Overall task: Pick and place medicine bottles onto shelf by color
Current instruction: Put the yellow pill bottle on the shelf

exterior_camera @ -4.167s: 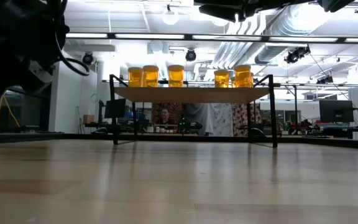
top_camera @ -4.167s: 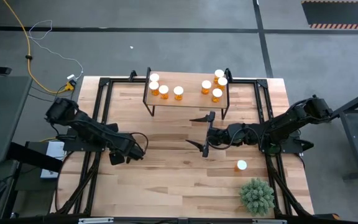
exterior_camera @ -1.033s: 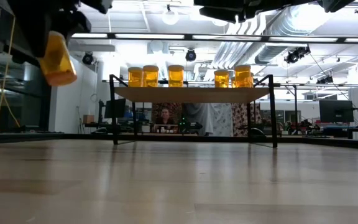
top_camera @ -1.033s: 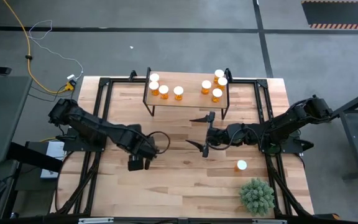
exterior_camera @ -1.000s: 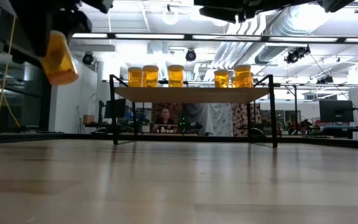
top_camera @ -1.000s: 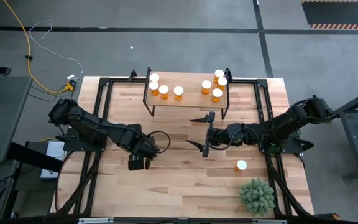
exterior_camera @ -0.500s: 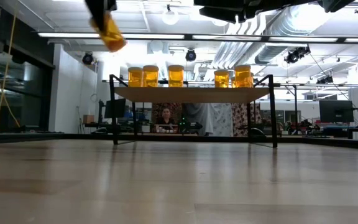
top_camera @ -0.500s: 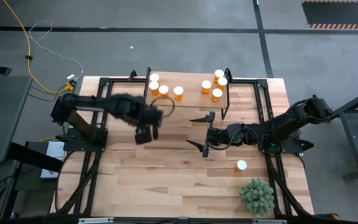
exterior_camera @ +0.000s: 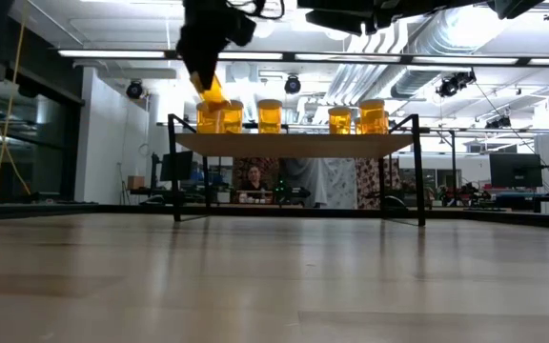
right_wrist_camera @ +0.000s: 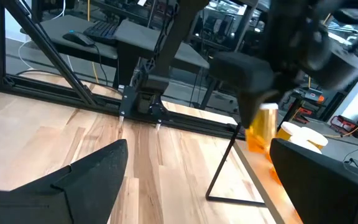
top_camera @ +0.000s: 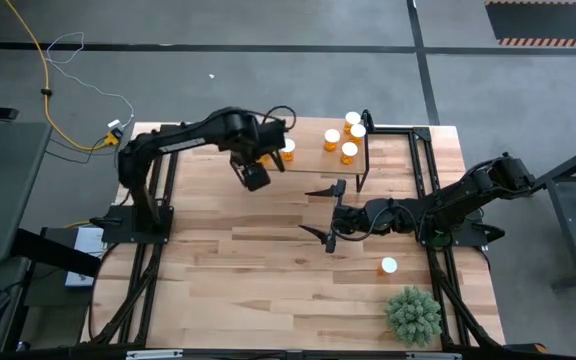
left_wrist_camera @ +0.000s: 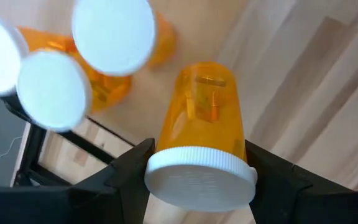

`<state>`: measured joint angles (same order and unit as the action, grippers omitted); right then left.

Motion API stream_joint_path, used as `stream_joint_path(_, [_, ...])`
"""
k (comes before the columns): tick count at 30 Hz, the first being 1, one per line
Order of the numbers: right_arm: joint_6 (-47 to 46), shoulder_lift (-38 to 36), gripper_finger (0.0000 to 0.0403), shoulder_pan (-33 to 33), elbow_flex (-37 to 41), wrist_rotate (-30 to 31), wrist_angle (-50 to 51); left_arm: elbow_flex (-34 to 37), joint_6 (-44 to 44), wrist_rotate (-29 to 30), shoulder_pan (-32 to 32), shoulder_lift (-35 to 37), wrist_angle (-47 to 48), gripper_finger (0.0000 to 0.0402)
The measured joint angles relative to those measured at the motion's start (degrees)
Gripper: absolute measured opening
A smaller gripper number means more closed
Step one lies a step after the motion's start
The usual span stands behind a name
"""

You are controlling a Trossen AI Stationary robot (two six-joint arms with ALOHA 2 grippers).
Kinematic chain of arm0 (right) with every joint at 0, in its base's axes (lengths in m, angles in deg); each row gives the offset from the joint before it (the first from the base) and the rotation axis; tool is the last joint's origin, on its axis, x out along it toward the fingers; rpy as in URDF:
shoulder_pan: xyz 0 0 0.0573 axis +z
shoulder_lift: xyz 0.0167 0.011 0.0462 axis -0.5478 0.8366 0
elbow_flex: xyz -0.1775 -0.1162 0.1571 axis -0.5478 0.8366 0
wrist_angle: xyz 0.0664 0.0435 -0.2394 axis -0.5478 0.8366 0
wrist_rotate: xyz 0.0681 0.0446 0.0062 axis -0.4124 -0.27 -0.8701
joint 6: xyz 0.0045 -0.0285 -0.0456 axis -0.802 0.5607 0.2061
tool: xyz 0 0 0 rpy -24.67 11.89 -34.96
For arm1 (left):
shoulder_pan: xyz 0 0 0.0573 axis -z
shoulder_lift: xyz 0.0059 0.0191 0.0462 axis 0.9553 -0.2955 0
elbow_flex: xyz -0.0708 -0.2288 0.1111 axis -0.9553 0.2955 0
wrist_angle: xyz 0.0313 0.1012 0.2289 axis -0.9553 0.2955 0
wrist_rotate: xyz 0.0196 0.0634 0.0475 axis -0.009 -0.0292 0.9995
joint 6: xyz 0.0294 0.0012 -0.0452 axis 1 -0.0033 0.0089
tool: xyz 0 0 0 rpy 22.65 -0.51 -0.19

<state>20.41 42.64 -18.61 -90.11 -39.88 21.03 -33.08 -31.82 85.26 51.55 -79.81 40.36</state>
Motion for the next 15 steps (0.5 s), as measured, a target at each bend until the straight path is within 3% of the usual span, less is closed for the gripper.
stream_joint_path(15, [-1.4, 0.0, 0.0385, 0.0, 0.0, 0.0, 0.3, -1.7, -1.7, -4.2, -8.7, -2.7, 0.0, 0.0205])
